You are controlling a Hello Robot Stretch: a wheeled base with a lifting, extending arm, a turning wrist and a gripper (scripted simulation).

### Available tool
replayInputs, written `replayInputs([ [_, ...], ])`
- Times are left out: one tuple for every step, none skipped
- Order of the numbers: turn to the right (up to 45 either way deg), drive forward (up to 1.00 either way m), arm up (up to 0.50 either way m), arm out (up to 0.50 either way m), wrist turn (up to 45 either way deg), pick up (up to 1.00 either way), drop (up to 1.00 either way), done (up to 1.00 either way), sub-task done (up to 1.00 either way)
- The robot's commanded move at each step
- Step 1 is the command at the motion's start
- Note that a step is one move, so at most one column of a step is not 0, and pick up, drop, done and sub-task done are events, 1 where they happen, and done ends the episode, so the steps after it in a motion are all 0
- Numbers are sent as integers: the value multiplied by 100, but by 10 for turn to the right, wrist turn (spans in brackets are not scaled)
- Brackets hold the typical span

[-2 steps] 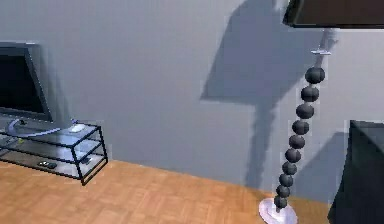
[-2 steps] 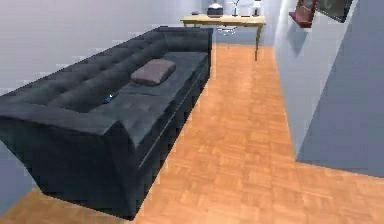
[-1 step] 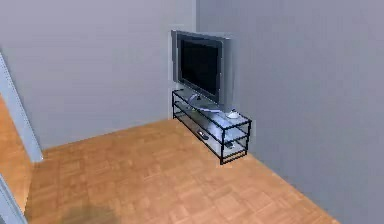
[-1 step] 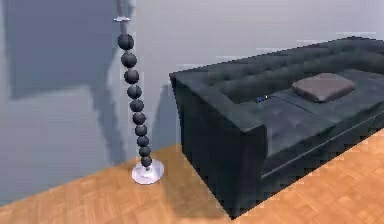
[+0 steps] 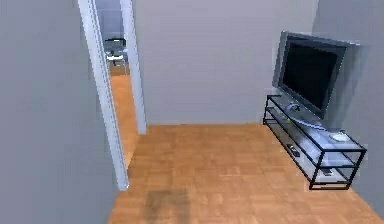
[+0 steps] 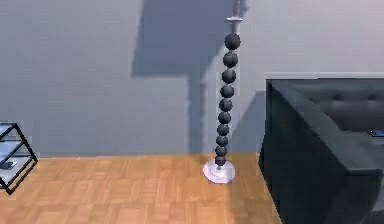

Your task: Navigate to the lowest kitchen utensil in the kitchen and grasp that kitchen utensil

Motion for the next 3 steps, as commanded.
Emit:
replayInputs([
  [0,100,0,0,0,0,0,0,0],
  [0,65,0,0,0,0,0,0,0],
  [-450,0,0,0,0,0,0,0,0],
])
